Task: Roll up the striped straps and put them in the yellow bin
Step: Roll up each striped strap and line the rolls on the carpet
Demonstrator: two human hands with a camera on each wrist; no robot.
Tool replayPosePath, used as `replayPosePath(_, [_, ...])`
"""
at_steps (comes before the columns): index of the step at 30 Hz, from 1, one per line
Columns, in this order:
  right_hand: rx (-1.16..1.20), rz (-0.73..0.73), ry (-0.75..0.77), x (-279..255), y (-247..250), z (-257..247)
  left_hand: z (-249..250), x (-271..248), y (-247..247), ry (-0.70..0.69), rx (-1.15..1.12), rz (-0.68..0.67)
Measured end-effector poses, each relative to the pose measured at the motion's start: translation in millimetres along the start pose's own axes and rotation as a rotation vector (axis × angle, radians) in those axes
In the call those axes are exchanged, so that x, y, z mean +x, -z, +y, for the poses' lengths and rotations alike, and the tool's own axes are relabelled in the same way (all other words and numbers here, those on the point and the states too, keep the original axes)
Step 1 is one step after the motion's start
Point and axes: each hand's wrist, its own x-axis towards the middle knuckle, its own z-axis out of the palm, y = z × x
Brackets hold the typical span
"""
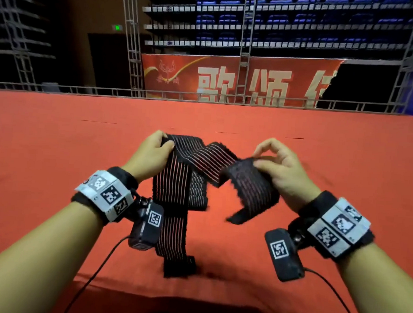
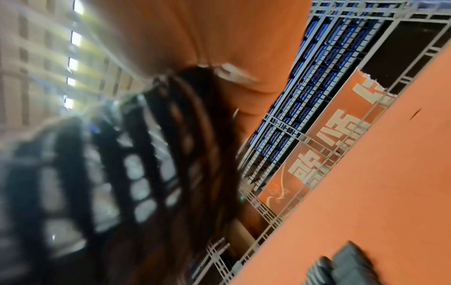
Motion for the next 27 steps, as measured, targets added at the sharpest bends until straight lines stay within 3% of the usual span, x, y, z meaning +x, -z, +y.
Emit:
replayPosePath(4, [0.141,0.169,0.008,13,11,-29,-25,2,-8,0.091,0.141,-0.121])
replayPosePath(8, [0.184,0.23,0.02,19,3,-38,-39,4,-13,0.146,0.271,-0.181])
replayPosePath(11, [0.202,0.294,0.052,20,-7,-41,-47,0,-13,0.152,0.448,-0.174])
replayPosePath(14, [0.297,0.413,0.087,25,-4,-50,-56,-11,-6,0.267,0.581,-0.165])
replayPosePath(16, [0.331,0.417,0.062,30,-6,-51,-54,-12,-7,0.262,0.455,-0.157])
replayPosePath(20, [0.31,0.382,-0.072,39,-31,-33,-17,-14,-24,0.102,-0.012,-0.102])
replayPosePath(23, [0.316,0.463,-0.105,43,-48,-19,16,-27,-39,0.073,-0.353,-0.108])
replayPosePath(27, [0.082,0.497,-0.074,36,-62,6,27,-36,-50,0.084,-0.567,-0.068])
